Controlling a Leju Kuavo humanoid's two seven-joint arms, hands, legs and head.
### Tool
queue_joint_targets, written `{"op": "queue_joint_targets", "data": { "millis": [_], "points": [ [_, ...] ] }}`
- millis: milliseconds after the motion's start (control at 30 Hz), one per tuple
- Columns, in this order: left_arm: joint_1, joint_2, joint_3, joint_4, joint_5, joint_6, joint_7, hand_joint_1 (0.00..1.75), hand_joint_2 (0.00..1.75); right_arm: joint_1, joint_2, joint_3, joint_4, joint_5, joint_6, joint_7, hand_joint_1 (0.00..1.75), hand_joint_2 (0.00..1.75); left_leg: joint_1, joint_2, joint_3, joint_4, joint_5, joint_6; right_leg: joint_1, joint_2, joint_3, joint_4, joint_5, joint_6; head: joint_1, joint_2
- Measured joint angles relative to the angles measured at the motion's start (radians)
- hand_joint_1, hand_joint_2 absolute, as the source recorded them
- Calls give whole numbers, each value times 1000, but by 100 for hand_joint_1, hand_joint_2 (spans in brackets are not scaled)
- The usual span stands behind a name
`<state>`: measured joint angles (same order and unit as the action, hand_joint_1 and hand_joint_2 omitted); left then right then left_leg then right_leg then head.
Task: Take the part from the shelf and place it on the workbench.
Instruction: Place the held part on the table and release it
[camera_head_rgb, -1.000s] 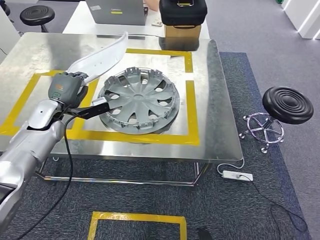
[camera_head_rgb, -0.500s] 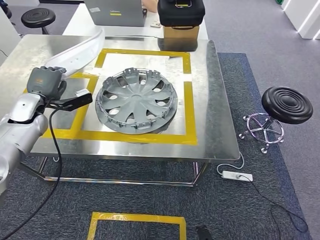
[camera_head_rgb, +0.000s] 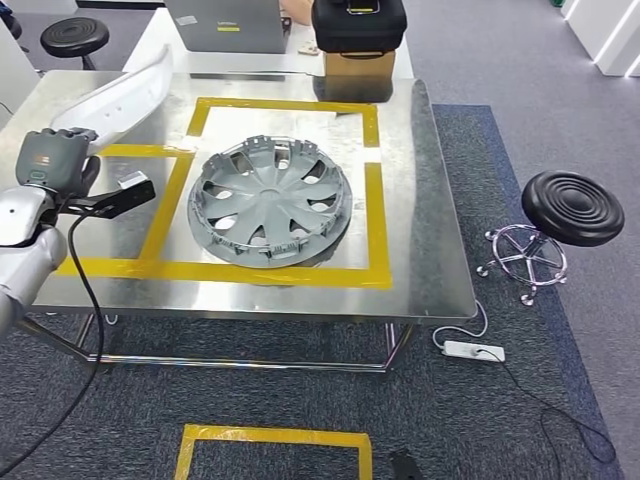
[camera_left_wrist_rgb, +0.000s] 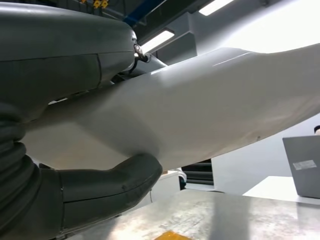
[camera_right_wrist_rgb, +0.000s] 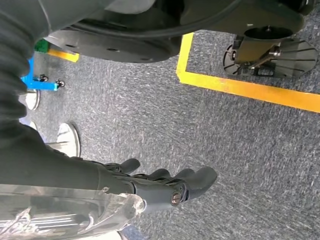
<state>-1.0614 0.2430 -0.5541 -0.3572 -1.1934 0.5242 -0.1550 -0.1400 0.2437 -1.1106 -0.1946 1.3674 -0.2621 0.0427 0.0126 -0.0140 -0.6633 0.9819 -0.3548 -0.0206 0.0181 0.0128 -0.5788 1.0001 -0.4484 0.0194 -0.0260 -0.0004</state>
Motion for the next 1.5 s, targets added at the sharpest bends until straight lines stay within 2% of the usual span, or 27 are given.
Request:
{"op": "queue_joint_targets", "data": {
  "millis": [200,333,767,1500],
  "points": [
    [5,6,21,3,12,9,-27,0,175,0,0,0,0,2,0,0,0,0,0,0,0,0,0,0,0,0,0,0,0,0,0,0],
    [16,7,40,3,22,27,-34,0,0,0,0,0,0,3,0,0,0,0,0,0,0,0,0,0,0,0,0,0,0,0,0,0],
    [32,9,64,3,12,58,-9,0,0,0,0,0,0,6,0,0,0,0,0,0,0,0,0,0,0,0,0,0,0,0,0,0],
    [56,2,96,3,28,49,-37,0,0,2,3,0,0,5,0,3,0,0,-1,0,0,0,0,0,-1,0,0,0,0,0,0,0]
  ]
}}
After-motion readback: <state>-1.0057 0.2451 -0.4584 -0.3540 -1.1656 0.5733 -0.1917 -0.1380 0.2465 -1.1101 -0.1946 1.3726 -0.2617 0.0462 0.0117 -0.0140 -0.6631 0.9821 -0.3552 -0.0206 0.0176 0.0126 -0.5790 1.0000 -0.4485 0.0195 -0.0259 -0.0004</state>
